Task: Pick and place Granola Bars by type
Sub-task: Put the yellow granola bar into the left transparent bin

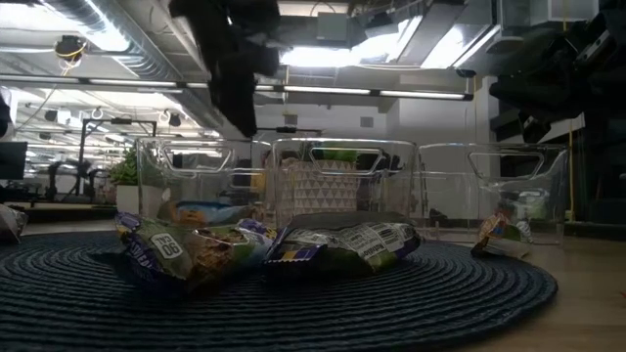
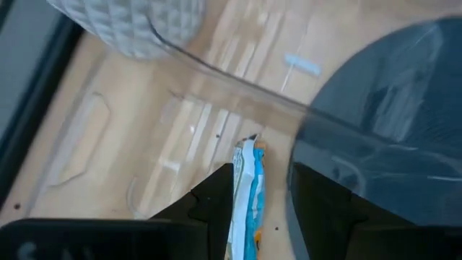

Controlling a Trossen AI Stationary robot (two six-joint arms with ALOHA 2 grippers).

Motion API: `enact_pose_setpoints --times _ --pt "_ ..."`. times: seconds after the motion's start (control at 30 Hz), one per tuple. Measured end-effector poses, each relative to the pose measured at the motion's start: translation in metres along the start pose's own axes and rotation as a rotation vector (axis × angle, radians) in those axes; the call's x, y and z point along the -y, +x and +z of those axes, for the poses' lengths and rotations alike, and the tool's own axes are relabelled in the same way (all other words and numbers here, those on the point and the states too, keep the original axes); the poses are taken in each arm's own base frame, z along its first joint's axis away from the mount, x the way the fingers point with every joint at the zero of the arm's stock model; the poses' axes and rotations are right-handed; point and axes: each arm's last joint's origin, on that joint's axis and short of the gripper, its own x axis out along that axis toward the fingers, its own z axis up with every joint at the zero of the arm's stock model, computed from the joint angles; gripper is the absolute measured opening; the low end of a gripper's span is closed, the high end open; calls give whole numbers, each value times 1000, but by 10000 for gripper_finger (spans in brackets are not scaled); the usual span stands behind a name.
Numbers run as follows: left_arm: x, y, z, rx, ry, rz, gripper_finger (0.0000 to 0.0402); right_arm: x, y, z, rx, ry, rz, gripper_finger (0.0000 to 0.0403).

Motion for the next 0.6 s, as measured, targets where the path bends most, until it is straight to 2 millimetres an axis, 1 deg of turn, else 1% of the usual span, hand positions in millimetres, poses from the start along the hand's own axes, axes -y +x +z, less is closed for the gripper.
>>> enact_pose_setpoints --times 0.13,0.33,0.5,0.6 --pt "6 -29 -4 81 10 -29 130 0 0 0 0 0 0 19" --pt "18 -65 -13 189 8 -71 130 0 0 0 0 2 0 19" --pt "28 -87 -22 251 24 -104 130 0 0 0 0 2 0 19" --pt "36 -96 -28 261 60 -140 130 0 0 0 0 3 0 19"
